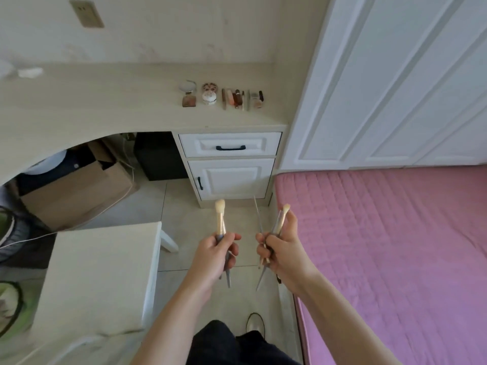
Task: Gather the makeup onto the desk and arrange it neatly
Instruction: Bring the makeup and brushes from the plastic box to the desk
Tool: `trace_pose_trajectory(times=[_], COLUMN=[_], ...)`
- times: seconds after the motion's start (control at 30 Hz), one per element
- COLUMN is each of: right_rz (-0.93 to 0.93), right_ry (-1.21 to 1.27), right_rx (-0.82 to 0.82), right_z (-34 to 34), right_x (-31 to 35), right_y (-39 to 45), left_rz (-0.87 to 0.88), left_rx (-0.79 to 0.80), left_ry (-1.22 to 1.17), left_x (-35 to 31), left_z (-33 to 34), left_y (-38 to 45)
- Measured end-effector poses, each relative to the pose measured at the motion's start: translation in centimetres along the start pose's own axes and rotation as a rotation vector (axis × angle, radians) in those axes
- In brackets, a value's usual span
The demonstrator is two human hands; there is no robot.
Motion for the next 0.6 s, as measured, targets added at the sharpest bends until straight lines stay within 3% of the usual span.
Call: trace_pose_trajectory(times=[0.37, 0.6], right_rz=[0.023, -0.026], right_ry=[0.215, 0.359], right_rx=[-0.043, -0.046], right_z=[2.4, 5.6], right_x=[5.6, 12.0], right_y=[17.4, 27.7], left_rz=[-0.022, 0.016], left_rx=[-0.007, 0.064], left_ry=[-0.051, 0.077], left_x=[-9.4, -18.0], left_z=[-3.1, -4.9], left_y=[14.7, 25.2])
Point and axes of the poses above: each hand's wrist, its own y-axis towards the middle knuckle, its own z-axis out of the palm, x = y × z, the point moved 8 cm from there along y, towards the middle knuckle, and after that the axes turned 3 degrees about -z, right-handed, at the moved point
